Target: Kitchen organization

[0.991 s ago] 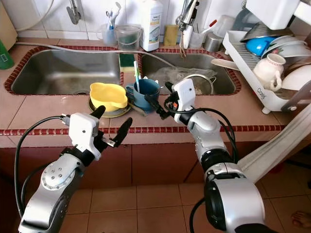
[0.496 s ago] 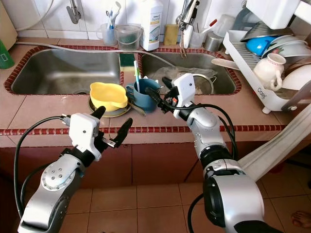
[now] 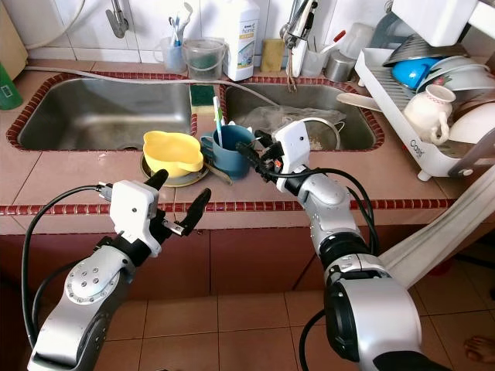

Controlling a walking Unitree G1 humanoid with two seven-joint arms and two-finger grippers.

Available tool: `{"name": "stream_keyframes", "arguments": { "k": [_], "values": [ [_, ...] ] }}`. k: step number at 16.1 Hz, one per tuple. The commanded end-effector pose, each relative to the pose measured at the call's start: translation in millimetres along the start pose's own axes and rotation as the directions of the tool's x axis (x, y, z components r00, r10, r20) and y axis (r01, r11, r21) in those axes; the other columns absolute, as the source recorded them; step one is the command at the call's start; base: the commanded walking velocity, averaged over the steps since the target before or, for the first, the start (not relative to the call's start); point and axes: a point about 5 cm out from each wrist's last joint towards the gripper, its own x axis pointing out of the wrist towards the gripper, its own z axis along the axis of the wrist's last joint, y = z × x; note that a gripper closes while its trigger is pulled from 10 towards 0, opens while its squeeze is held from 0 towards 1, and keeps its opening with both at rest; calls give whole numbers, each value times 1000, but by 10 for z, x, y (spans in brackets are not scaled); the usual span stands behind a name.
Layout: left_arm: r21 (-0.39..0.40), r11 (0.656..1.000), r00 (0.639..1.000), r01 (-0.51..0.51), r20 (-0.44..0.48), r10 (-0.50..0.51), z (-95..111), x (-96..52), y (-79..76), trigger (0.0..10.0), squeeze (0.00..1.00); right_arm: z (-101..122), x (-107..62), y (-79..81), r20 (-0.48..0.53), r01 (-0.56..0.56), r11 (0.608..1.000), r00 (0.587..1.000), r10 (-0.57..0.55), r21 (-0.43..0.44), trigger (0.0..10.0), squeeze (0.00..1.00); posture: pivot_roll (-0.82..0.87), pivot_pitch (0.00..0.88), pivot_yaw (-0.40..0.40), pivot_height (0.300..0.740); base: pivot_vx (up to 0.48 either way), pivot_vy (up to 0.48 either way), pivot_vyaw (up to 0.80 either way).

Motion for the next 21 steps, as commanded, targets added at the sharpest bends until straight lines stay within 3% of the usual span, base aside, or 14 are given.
{"name": "stream_keyframes", "arguments": {
  "k": [1, 17, 19, 21],
  "values": [
    [15, 1000, 1000, 2, 4, -2, 31, -15, -28, 10000, 0, 18, -14, -38, -8, 2, 1000, 1000, -3, -22, 0, 0, 45, 130, -57, 740, 0, 0, 0],
    [10, 999, 999, 39, 20, -39, 87, -23, -79, 10000, 0, 91, 18, -64, 5, 2, 999, 1000, -2, -40, 0, 0, 44, 143, -58, 740, 0, 0, 0],
    [9, 999, 999, 39, 19, -39, 87, -23, -83, 10000, 0, 132, 36, -83, 13, 13, 999, 1000, -13, -39, 10000, 0, 44, 144, -60, 740, 0, 0, 0],
    [7, 999, 999, 38, 19, -38, 84, -20, -82, 10000, 0, 183, 50, -104, 27, 22, 998, 999, -20, -51, 10000, 0, 41, 145, -60, 740, 0, 0, 0]
  ]
}}
